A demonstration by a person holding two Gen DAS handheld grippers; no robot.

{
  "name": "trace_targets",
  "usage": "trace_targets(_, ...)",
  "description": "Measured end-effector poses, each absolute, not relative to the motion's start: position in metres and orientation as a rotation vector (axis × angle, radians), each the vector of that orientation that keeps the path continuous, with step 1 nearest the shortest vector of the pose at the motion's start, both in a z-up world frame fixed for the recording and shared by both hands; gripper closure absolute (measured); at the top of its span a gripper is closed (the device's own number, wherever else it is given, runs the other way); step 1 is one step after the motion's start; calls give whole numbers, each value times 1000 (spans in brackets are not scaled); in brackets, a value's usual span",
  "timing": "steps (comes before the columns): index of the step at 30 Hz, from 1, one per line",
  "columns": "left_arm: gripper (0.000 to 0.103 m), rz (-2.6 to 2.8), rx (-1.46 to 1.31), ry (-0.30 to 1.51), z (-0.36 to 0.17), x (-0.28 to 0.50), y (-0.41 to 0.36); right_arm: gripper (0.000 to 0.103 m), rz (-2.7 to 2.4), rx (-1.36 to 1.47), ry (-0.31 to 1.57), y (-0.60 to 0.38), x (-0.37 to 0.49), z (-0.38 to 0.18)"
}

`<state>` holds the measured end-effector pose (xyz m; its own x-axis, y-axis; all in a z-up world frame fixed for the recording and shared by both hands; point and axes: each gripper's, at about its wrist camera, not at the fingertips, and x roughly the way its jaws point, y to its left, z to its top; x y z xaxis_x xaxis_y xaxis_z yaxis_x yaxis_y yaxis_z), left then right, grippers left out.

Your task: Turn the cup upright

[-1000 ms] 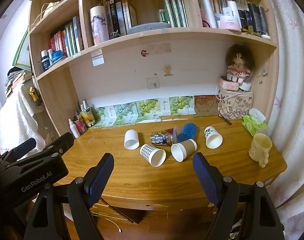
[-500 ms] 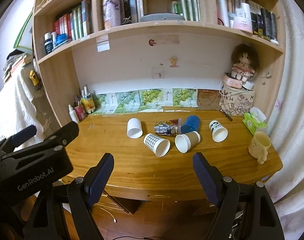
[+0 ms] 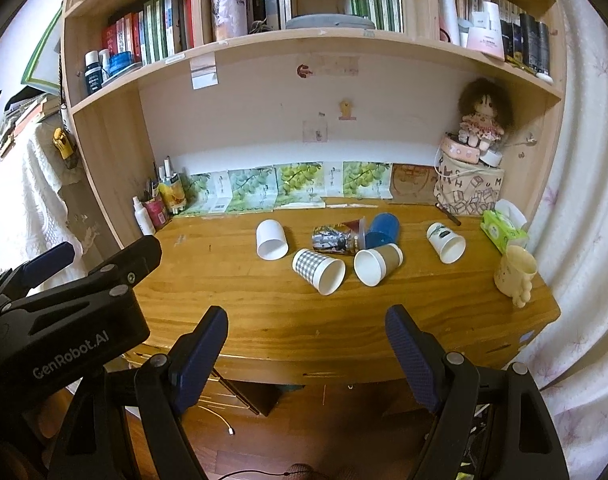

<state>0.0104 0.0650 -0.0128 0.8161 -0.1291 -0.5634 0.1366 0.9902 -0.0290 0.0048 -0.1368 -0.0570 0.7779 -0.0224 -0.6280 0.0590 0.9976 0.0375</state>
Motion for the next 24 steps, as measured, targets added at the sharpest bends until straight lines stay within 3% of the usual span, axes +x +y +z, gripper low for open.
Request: trace_targets(24,1,-228,28,661,-20,51,69,21,-38,182,773,-144,42,-74)
